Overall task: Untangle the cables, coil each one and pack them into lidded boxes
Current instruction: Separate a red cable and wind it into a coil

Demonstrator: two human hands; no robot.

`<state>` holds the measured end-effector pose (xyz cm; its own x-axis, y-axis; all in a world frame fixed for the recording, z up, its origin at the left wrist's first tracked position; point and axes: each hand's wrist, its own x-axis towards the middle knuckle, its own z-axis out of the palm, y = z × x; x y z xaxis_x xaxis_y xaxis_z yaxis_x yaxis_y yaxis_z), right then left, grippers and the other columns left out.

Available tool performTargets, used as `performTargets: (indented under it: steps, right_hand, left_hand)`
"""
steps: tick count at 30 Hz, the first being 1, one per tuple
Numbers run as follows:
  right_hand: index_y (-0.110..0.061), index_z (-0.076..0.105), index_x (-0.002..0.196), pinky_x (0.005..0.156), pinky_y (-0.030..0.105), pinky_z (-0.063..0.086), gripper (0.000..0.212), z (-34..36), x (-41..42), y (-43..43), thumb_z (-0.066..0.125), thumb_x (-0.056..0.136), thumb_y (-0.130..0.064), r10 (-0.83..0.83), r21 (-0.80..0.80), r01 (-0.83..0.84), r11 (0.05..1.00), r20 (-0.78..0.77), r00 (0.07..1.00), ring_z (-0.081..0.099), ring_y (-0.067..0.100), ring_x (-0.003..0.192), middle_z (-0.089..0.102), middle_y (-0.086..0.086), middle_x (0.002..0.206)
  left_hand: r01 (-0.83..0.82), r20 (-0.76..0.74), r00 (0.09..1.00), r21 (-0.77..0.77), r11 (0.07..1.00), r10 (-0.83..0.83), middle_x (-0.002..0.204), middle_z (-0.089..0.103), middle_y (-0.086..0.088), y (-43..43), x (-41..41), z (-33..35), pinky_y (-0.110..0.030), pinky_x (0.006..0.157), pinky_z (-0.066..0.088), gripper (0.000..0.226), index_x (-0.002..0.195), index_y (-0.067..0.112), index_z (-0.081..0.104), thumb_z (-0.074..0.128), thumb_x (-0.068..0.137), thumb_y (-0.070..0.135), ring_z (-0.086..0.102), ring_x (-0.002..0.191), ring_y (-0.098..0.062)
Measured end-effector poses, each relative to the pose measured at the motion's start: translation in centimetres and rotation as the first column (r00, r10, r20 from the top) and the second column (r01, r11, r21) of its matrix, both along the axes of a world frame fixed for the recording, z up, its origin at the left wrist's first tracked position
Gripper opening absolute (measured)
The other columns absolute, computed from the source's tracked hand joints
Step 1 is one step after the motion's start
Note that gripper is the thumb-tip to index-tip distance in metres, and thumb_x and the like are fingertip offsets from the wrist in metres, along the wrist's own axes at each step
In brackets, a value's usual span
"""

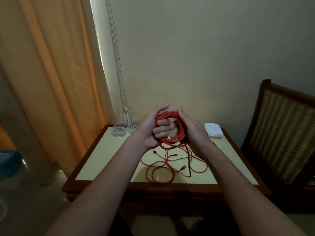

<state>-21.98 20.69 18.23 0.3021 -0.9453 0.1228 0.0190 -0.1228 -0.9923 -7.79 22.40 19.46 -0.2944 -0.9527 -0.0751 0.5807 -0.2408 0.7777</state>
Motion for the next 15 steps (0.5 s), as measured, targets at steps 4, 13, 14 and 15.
performTargets:
  steps: [4,13,14,15]
  right_hand:
    - [-0.021,0.068,0.059,0.051,0.023,0.041,0.051,0.4,0.9,0.8,0.057,0.097,-0.054,-0.155,0.111,0.136,0.984,0.186,0.970,0.054,0.010,0.050,0.058,-0.005,0.054]
    - [-0.019,0.059,0.062,0.041,0.015,0.036,0.044,0.6,1.2,0.6,0.057,0.100,-0.042,-0.218,0.024,0.217,0.976,0.152,0.964,0.046,0.002,0.039,0.048,-0.011,0.044]
    - [-0.020,0.059,0.062,0.041,0.014,0.036,0.043,0.7,1.2,0.6,0.057,0.101,-0.039,-0.204,0.018,0.205,0.979,0.171,0.964,0.046,0.001,0.039,0.049,-0.011,0.043]
    - [-0.021,0.059,0.062,0.041,0.014,0.036,0.042,0.7,1.2,0.6,0.056,0.101,-0.037,-0.197,0.009,0.198,0.980,0.176,0.964,0.046,0.000,0.039,0.049,-0.011,0.042]
  left_hand:
    - [-0.099,-0.020,0.995,0.041,0.994,0.100,0.038,0.034,0.008,-0.4,-0.6,-0.2,-0.013,0.028,0.020,0.038,0.064,0.008,0.063,0.060,0.091,0.035,0.027,0.025,-0.005]
    - [-0.095,-0.076,0.993,-0.118,0.988,0.086,0.057,0.047,0.004,-0.1,-0.8,-1.1,-0.015,0.042,0.038,0.017,0.093,0.011,0.066,0.067,0.084,0.026,0.040,0.037,-0.003]
    - [-0.092,-0.092,0.992,-0.122,0.988,0.081,0.056,0.045,0.005,-0.1,-0.8,-1.2,-0.013,0.040,0.033,0.014,0.096,0.011,0.066,0.065,0.086,0.020,0.036,0.034,-0.003]
    - [-0.082,-0.116,0.991,-0.119,0.990,0.068,0.054,0.043,0.006,-0.2,-0.8,-1.2,-0.013,0.038,0.029,0.014,0.098,0.010,0.067,0.062,0.087,0.017,0.032,0.031,-0.003]
